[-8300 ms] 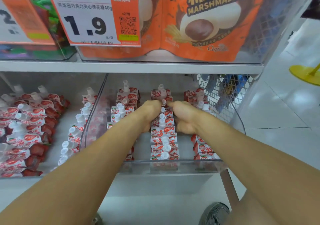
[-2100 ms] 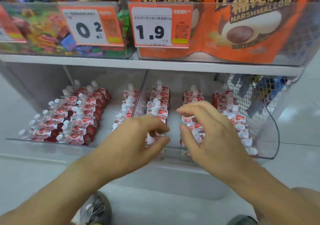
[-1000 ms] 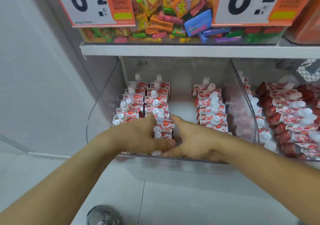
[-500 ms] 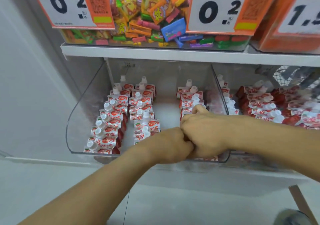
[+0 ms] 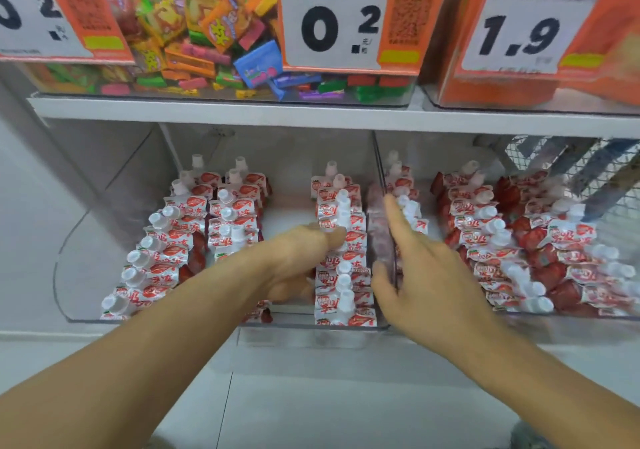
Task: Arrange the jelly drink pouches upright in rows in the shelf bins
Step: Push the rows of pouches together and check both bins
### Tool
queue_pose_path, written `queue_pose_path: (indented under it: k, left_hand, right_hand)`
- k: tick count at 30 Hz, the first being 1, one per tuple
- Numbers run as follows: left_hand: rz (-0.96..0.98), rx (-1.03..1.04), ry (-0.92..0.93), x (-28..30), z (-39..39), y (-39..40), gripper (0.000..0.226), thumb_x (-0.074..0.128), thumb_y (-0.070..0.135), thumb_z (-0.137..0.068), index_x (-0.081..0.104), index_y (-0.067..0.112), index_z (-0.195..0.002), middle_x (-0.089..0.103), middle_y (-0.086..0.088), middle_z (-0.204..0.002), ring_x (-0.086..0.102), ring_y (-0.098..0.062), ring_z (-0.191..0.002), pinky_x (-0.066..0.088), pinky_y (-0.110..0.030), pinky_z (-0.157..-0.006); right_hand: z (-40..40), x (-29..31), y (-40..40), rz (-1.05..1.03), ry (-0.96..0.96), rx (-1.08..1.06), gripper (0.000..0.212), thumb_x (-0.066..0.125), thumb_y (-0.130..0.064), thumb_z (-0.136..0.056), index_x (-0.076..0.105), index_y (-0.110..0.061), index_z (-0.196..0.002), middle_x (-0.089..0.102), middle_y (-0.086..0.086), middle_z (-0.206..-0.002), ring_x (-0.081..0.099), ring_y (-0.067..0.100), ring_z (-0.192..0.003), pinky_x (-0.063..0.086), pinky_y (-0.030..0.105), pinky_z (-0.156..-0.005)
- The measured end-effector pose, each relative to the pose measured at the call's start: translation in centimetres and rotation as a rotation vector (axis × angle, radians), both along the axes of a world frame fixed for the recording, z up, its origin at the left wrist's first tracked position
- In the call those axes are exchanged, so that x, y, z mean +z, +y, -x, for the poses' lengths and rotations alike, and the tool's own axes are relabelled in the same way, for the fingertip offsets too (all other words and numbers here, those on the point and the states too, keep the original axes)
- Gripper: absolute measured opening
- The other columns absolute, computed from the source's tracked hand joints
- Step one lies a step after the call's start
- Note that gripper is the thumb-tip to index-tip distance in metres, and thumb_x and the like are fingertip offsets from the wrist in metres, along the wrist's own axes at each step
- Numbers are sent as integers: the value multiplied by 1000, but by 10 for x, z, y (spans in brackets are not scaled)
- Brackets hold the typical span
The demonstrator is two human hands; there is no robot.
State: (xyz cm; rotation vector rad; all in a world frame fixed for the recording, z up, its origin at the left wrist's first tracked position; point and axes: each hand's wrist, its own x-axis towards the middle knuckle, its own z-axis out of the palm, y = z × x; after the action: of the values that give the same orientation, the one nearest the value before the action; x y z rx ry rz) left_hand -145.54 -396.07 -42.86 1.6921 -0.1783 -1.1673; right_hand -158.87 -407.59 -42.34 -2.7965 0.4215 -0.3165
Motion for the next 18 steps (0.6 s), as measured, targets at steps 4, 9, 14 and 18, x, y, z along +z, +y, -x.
queue_pose_path:
  k: [4, 9, 14, 18]
  left_hand:
    - [-66, -39, -152, 0, -13, 1, 50, 61, 48, -90, 52, 19, -130, 67, 3, -117, 64, -21, -103, 59, -43, -77]
    - [48, 20, -415, 2, -47, -25, 44, 75, 38, -81, 51, 24, -114, 62, 15, -107, 59, -9, -108, 41, -26, -97]
    - [158, 5, -322, -9, -53, -42, 24, 71, 19, -82, 67, 18, -106, 74, 3, -101, 67, -16, -100, 47, -35, -97]
    - [193, 37, -263, -9, -61, -37, 36, 75, 24, -83, 54, 26, -111, 67, 11, -106, 62, -8, -98, 48, -31, -86]
  right_hand:
    - [-2, 2, -9, 33, -2, 48, 88, 56, -37, -89, 6, -21, -159, 38, -18, -67, 40, 4, -61, 28, 22, -57]
    - [1, -3, -21, -117, -68, 120, 89, 56, -47, -87, 9, -24, -158, 30, -9, -157, 20, 7, -144, 12, 14, -111]
    - [-3, -12, -20, -166, -111, 123, 89, 49, -49, -80, 15, -24, -158, 46, -6, -146, 35, 12, -137, 29, 25, -112]
    - [-1, -15, -19, -175, -143, 120, 91, 44, -52, -77, 13, -25, -158, 44, -8, -147, 29, 8, -137, 22, 20, -110]
